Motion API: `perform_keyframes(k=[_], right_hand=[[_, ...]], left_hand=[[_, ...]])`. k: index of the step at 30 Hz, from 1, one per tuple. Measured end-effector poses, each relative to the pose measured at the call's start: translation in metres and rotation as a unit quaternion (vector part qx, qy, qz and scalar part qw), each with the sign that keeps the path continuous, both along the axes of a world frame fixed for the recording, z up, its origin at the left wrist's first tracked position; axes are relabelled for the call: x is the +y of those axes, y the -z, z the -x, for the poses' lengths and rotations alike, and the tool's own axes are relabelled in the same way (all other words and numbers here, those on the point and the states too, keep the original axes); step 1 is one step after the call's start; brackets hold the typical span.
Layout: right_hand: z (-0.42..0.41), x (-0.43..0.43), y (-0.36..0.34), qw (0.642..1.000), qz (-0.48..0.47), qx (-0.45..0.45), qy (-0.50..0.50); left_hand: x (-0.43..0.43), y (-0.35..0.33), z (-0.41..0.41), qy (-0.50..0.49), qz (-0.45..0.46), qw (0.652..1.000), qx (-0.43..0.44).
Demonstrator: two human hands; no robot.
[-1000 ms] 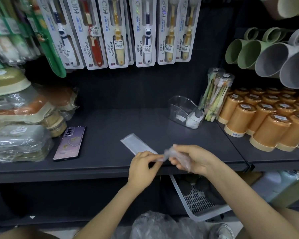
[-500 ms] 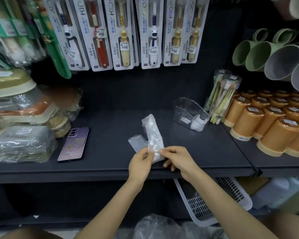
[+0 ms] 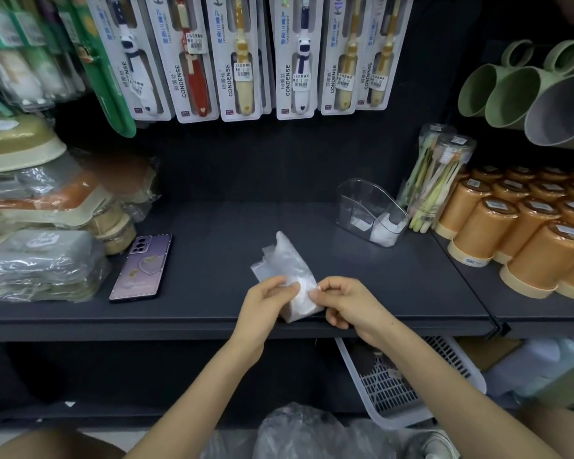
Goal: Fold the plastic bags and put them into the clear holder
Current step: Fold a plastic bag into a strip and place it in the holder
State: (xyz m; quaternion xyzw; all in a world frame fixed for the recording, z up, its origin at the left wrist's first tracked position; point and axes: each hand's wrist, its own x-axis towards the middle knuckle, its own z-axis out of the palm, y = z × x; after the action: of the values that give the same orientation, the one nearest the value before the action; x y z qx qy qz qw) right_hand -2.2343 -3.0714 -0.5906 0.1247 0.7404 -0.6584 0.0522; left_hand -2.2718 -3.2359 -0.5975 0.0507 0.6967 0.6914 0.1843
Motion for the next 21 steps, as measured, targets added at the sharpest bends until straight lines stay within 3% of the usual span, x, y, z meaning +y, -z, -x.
perform_keyframes(k=[11, 21], right_hand=[[0.010, 0.018, -0.007, 0.984, -0.142, -0.076, -0.071], [0.025, 0.032, -0.014, 0.955, -0.258, -0.090, -0.118]], left_hand=[[0.007, -0.011, 0.040, -0.099, -0.082, 0.987, -0.099], [0.006, 0.001, 0.055, -0.143, 0.076, 0.987, -0.015]])
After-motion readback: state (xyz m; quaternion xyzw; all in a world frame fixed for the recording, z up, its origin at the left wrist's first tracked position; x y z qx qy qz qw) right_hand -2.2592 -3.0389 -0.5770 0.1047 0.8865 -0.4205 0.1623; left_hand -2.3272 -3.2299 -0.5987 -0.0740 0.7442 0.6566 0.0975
